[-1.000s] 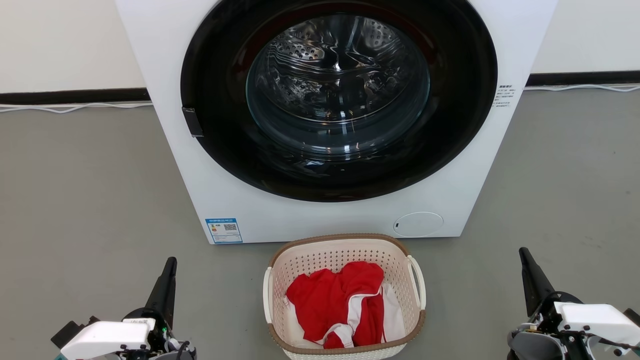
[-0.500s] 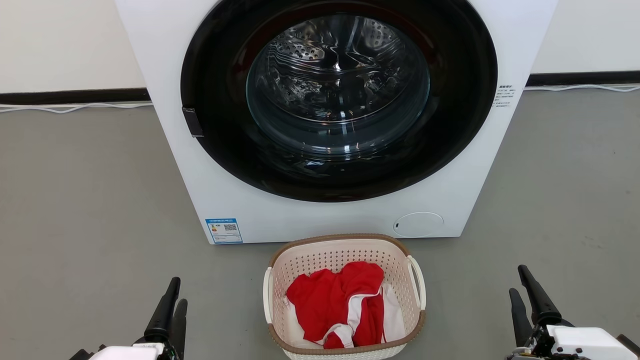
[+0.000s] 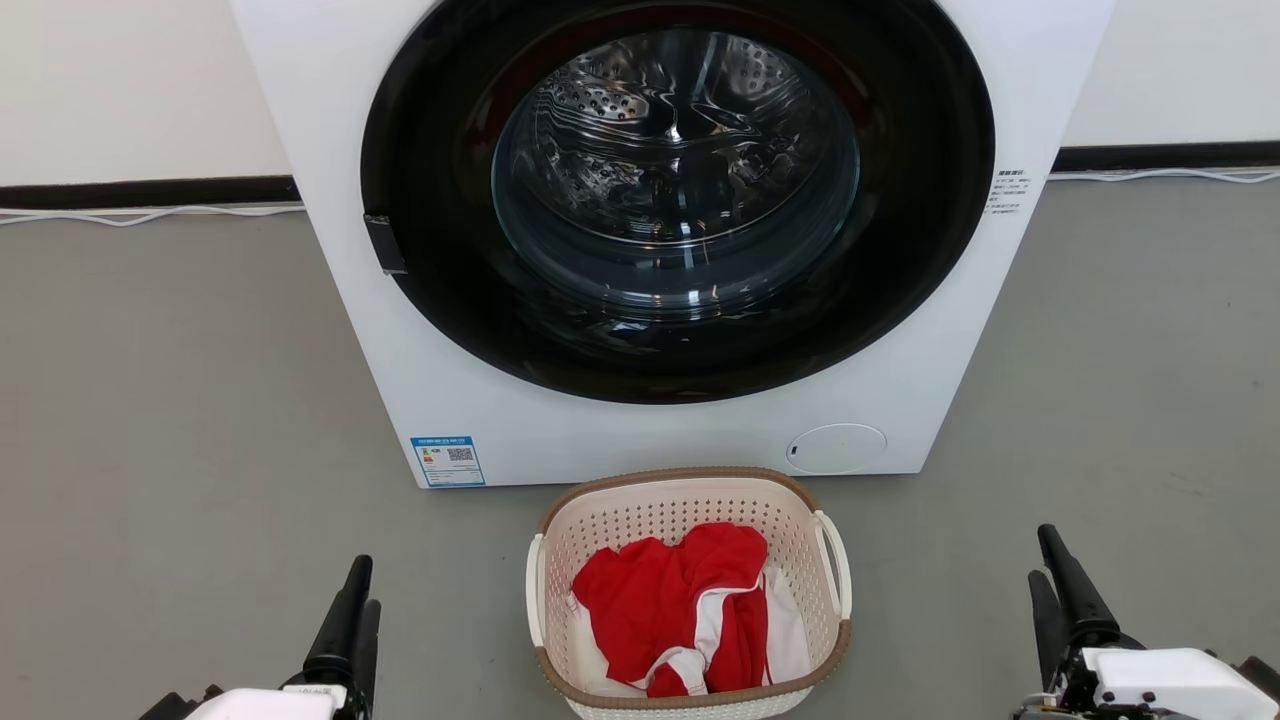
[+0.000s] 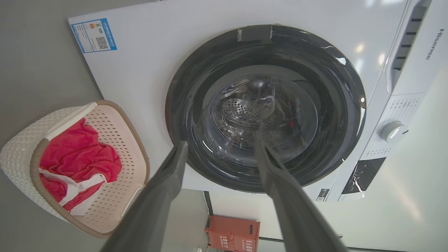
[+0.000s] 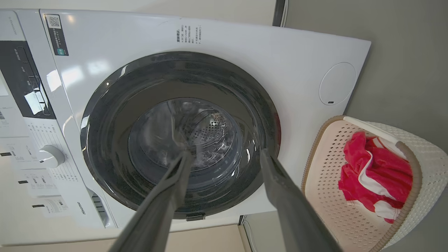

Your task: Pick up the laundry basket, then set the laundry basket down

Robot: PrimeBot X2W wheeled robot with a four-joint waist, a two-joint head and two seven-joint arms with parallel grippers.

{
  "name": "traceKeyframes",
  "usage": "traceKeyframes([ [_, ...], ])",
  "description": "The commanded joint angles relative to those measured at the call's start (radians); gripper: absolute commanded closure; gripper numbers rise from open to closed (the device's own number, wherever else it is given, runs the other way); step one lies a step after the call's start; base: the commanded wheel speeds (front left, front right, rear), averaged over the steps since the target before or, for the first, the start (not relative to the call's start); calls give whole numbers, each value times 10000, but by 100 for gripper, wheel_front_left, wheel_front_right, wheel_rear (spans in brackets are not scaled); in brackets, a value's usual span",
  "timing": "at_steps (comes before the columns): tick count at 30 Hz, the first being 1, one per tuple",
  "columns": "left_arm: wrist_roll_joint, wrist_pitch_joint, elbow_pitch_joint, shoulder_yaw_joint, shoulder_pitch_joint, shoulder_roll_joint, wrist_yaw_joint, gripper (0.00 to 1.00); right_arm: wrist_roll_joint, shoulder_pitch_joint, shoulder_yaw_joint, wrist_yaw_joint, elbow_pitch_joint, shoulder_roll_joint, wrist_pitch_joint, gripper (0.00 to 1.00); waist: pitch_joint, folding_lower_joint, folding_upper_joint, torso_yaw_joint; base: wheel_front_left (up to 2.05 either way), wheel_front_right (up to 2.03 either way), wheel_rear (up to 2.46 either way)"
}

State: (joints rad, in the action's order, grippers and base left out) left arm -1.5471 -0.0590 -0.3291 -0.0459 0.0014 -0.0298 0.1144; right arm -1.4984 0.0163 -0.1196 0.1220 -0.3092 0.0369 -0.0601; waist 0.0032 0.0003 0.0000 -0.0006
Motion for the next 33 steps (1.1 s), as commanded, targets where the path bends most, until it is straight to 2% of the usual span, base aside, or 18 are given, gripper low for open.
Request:
traceKeyframes([
  [1,289,147,291,12,-291,-63,-47,0,441,191,50,22,309,73,159,0,1,-2,0,0,0,0,0],
  [33,3746,1058,684,462,-82,-105,-796,0,5545,195,185,41,717,91,1069,0,14,-2,0,-39,0,0,0],
])
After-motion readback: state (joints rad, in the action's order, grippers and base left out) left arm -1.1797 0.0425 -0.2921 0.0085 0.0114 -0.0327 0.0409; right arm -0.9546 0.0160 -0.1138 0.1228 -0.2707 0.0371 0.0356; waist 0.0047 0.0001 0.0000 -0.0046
